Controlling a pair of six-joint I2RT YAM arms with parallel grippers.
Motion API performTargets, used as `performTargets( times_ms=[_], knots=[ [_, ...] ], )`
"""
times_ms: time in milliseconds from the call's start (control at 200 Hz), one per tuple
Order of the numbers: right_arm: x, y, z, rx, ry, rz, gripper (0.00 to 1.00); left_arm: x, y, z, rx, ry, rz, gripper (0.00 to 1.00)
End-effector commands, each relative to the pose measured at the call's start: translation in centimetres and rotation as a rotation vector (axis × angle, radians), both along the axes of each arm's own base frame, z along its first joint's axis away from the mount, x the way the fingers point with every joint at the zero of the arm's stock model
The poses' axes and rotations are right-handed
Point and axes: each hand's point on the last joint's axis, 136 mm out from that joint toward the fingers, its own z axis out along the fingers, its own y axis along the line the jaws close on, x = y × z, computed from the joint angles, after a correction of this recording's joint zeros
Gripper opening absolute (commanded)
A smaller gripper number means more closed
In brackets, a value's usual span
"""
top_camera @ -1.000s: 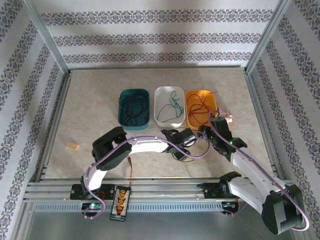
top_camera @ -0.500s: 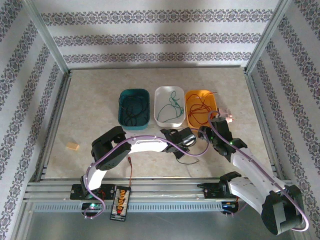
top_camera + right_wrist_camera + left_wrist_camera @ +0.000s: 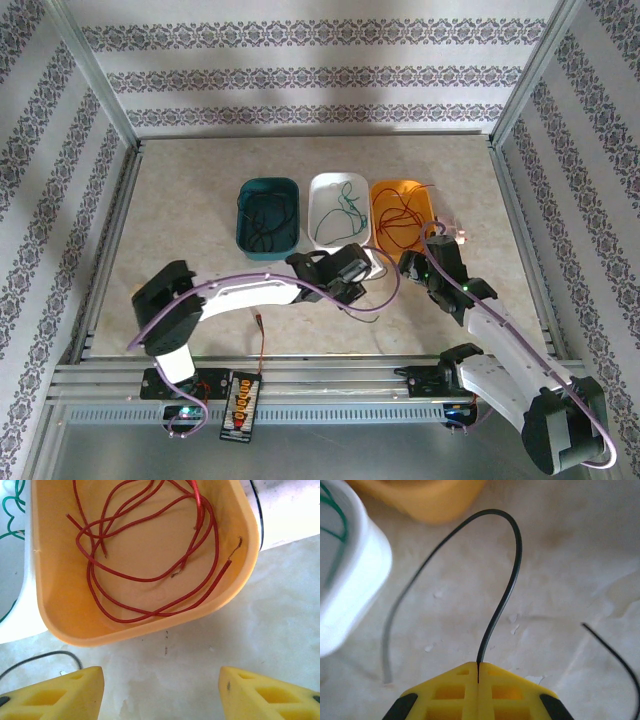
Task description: Untangle the cables
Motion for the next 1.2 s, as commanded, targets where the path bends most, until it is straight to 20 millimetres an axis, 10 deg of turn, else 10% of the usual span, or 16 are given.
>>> performTargets(
  times_ms=[0, 315, 530, 810, 1194],
  knots=[
    [-0.4, -0.7, -0.7, -0.004, 0.018, -0.032, 0.62, 0.7, -1.1, 5.4, -0.094, -0.115, -0.037, 0.0],
    [-0.2, -0.4, -0.7, 0.003, 0.023, -0.022, 0.62, 4.0, 2.7, 17.3, -0.277, -0.389, 0.132, 0.0],
    [-0.1, -0.2, -0.5, 0.008, 0.02, -0.015, 0.62, 6.3, 8.3, 21.0, -0.356, -0.446, 0.278, 0.0],
    [0.1, 0.2, -0.6, 0.016, 0.027, 0.004, 0.62, 10.4, 17.4, 18.4, -0.43, -0.349, 0.523, 0.0],
    [0.5, 0.5, 0.0, 0.008, 0.021, 0.024, 0.62, 15.5, 23.5, 7.6, -0.407, -0.118, 0.715, 0.0]
  ],
)
